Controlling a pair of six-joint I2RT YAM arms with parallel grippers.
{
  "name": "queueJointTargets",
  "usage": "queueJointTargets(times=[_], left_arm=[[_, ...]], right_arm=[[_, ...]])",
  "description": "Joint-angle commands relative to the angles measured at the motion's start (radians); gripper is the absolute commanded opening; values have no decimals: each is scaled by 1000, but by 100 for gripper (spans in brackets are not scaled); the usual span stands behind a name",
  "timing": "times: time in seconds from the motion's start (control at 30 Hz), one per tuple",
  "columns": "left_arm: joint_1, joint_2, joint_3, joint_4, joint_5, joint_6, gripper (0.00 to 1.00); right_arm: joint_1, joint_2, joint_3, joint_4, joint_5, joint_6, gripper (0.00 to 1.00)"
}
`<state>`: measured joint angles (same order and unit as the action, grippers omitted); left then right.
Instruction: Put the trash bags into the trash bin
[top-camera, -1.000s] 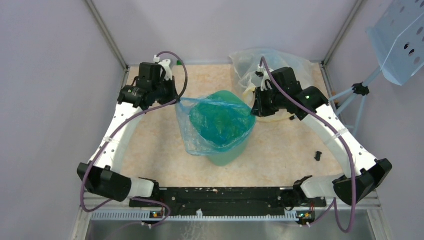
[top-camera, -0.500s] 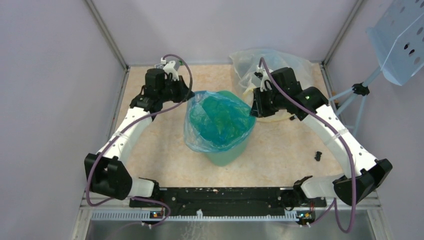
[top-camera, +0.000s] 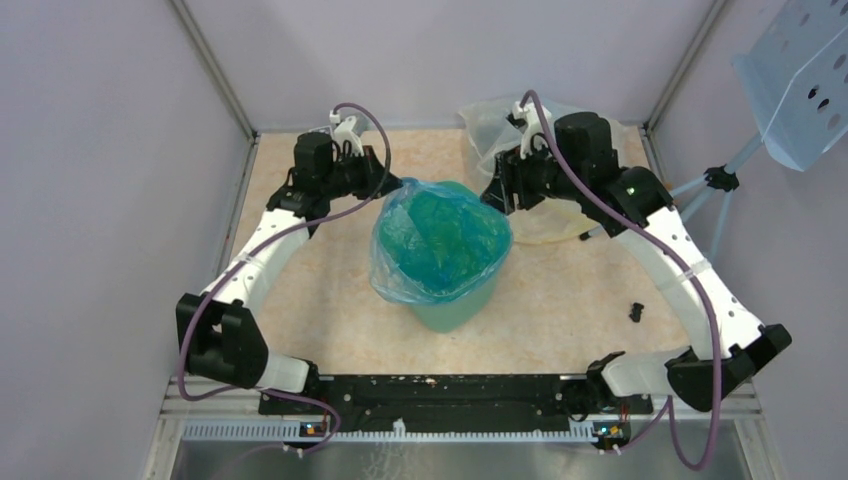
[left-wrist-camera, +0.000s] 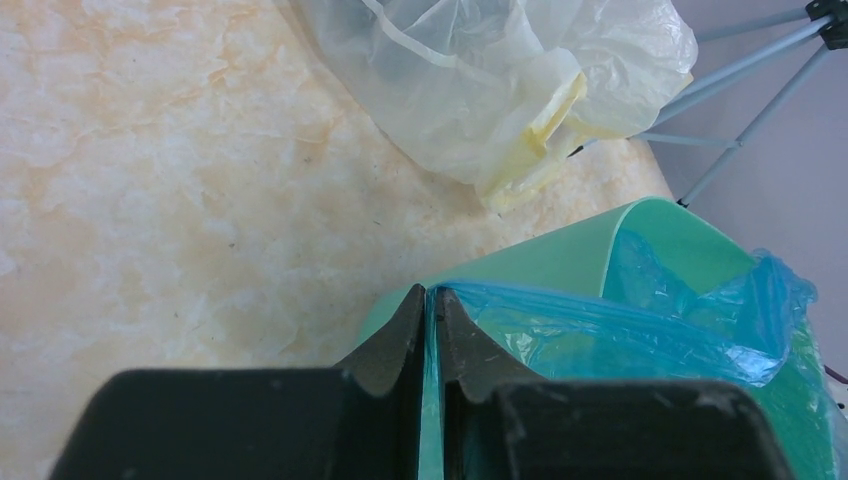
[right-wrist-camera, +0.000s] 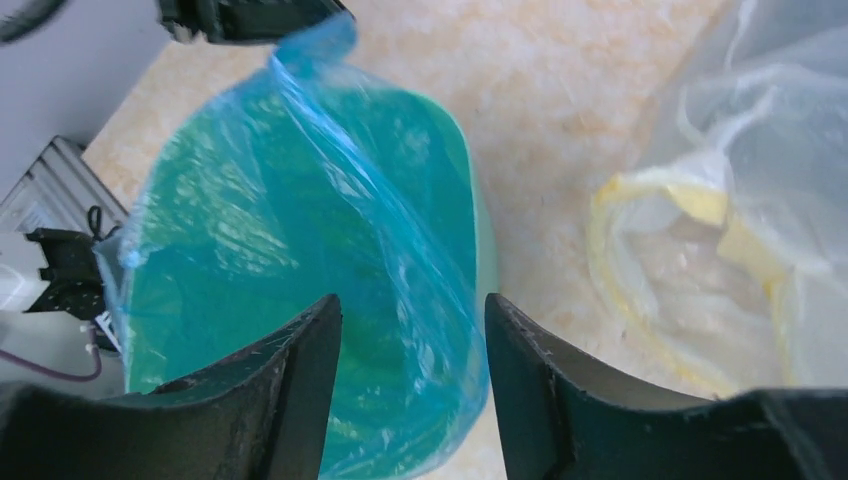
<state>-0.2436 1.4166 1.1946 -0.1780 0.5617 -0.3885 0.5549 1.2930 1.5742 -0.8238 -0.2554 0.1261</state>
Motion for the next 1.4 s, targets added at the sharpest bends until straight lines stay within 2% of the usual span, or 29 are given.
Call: queueJointTargets(times=[0.0,0.27,0.43,0.67,0.77,0.8,0.93,1.07,1.23,1.37], left_arm=[[6,11,11,43,22,-3,11],[6,33,29,17,17,4,10],[7,48,43,7,26,5,9],[7,61,59,4,19,16,8],[10,70,73,-8,11,16,8],[11,75,77,-9,11,16,8],[12,85,86,-10,14,18,8],[12,97,89,-9,20,18,7],[12,115,86,-8,31,19,7],[12,115,53,-5,30,19,7]], right_arm=[[10,77,92,127,-121,-108,52],[10,297,289,24,-232,-214,58],[8,373,332,-27,-342,-243,55],[10,383,321,-42,-364,-253,34],[8,401,342,-62,-360,-247,5],[7,403,345,-57,-348,-239,0],[-33,392,342,12,-267,-138,0],[-122,397,334,80,-297,-24,0],[-161,458,368,57,-300,-8,0],[-172,490,333,64,-298,-7,0]])
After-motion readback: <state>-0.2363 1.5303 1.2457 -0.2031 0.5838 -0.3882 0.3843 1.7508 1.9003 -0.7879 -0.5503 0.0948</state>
